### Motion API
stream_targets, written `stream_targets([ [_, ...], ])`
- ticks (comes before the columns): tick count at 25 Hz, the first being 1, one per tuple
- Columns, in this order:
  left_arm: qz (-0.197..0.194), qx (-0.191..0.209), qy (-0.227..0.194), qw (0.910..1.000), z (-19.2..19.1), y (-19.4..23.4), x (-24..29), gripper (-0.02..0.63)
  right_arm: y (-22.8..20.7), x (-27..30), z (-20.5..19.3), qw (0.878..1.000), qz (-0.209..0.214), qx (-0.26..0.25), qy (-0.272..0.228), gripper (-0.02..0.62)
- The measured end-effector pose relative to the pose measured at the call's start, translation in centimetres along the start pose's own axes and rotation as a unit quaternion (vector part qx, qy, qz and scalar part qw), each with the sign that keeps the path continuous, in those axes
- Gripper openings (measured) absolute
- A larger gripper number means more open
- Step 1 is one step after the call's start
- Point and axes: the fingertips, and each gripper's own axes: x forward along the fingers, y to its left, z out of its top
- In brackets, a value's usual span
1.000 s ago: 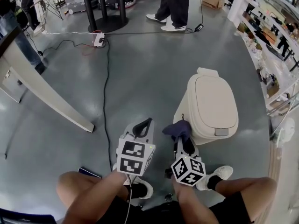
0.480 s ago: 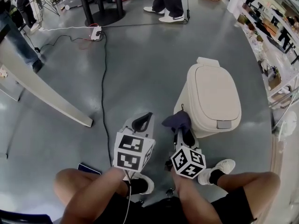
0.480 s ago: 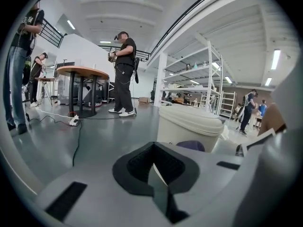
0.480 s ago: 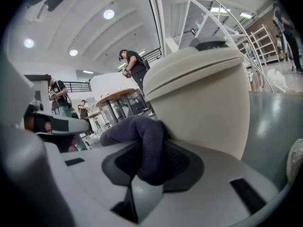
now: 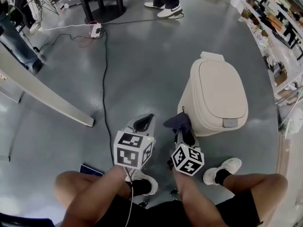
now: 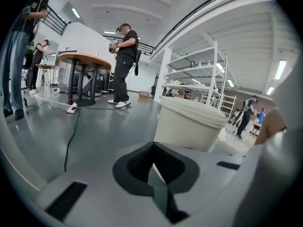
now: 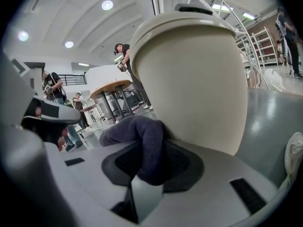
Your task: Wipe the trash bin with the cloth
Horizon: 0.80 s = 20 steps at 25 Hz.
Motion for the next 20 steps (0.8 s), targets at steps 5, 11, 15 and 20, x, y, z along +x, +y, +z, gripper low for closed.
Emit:
stream_targets([
  [5, 0.011, 0.010, 0.011, 0.9998, -1.0, 1.0, 0.6, 0.000, -1.0, 1.0, -2.8, 1.000, -0.009, 0.003, 0.024, 0.104],
  [11, 0.007, 0.004, 0.021, 0.9997, -1.8, 1.2, 1.0, 0.000, -2.3, 2.3, -6.7, 0.998, -0.021, 0.008, 0.059, 0.104],
  [15, 0.004, 0.013, 0.029, 0.9995, -2.5, 1.2, 1.1, 0.000, -3.2, 3.0, -8.9, 0.996, -0.031, 0.029, 0.081, 0.104],
  [20, 0.007, 0.013, 0.038, 0.9992, -3.4, 1.9, 1.2, 0.000, -3.9, 3.8, -11.1, 0.991, -0.032, 0.081, 0.102, 0.104],
])
